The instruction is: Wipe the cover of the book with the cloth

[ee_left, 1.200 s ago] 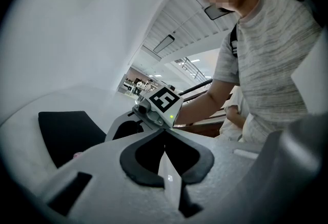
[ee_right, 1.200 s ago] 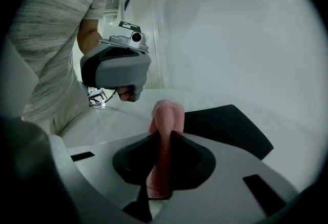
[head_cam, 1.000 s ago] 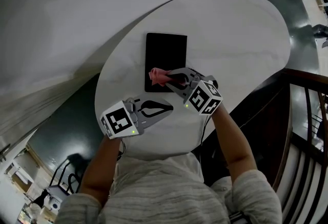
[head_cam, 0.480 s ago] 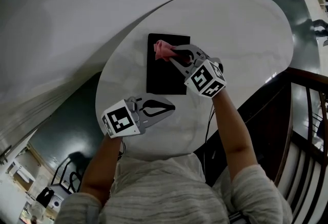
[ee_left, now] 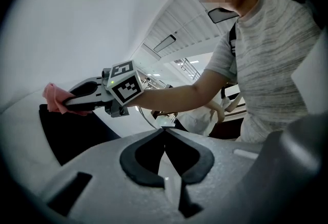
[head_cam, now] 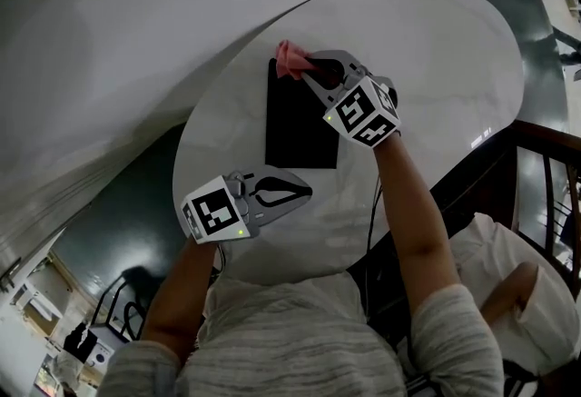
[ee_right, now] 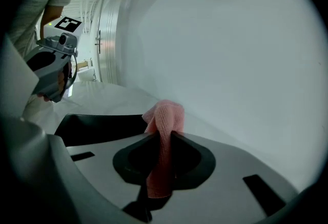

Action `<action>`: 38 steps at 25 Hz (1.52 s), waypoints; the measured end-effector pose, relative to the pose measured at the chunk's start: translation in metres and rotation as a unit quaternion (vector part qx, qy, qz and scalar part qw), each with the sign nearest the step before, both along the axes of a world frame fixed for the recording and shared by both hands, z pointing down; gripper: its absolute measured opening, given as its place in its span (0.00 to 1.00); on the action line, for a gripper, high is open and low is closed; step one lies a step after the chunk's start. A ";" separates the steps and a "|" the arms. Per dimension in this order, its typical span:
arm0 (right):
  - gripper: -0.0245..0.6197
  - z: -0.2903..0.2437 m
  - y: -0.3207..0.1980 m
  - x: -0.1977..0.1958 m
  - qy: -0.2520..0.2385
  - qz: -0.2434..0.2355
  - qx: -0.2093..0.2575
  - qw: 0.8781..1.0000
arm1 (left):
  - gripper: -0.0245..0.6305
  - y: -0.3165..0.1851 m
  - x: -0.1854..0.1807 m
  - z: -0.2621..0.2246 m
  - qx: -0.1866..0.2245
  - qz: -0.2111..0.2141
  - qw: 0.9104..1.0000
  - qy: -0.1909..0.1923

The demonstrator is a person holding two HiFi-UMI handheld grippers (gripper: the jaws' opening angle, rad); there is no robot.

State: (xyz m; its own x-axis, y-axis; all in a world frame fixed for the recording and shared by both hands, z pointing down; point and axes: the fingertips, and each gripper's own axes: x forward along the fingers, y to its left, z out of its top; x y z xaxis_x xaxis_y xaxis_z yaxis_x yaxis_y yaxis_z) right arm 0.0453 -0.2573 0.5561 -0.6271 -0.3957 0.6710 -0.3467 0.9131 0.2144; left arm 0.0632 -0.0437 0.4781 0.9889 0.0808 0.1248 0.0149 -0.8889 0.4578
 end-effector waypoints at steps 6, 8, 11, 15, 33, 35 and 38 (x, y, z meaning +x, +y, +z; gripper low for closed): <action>0.12 0.003 -0.006 -0.009 0.011 -0.017 0.010 1.000 | 0.06 -0.002 0.001 0.005 -0.006 -0.001 1.000 -0.001; 0.12 0.003 -0.001 -0.009 0.013 -0.023 0.009 1.000 | 0.06 -0.001 0.000 0.004 -0.006 -0.001 1.000 0.000; 0.12 0.008 0.024 -0.022 0.015 -0.035 0.004 0.999 | 0.06 0.012 -0.012 0.007 -0.012 -0.002 1.000 -0.002; 0.12 0.012 0.046 -0.022 0.009 -0.047 -0.009 0.999 | 0.06 0.015 -0.008 0.009 -0.006 0.005 1.000 -0.001; 0.12 0.015 0.125 -0.032 -0.003 -0.076 -0.054 0.996 | 0.06 0.039 -0.008 -0.004 0.004 0.014 1.000 -0.013; 0.12 0.015 0.131 -0.032 -0.004 -0.075 -0.057 0.996 | 0.06 0.042 -0.007 -0.006 0.005 0.014 1.000 -0.013; 0.12 0.012 0.146 -0.031 -0.006 -0.076 -0.057 0.995 | 0.06 0.056 -0.005 -0.009 0.010 0.017 1.000 -0.017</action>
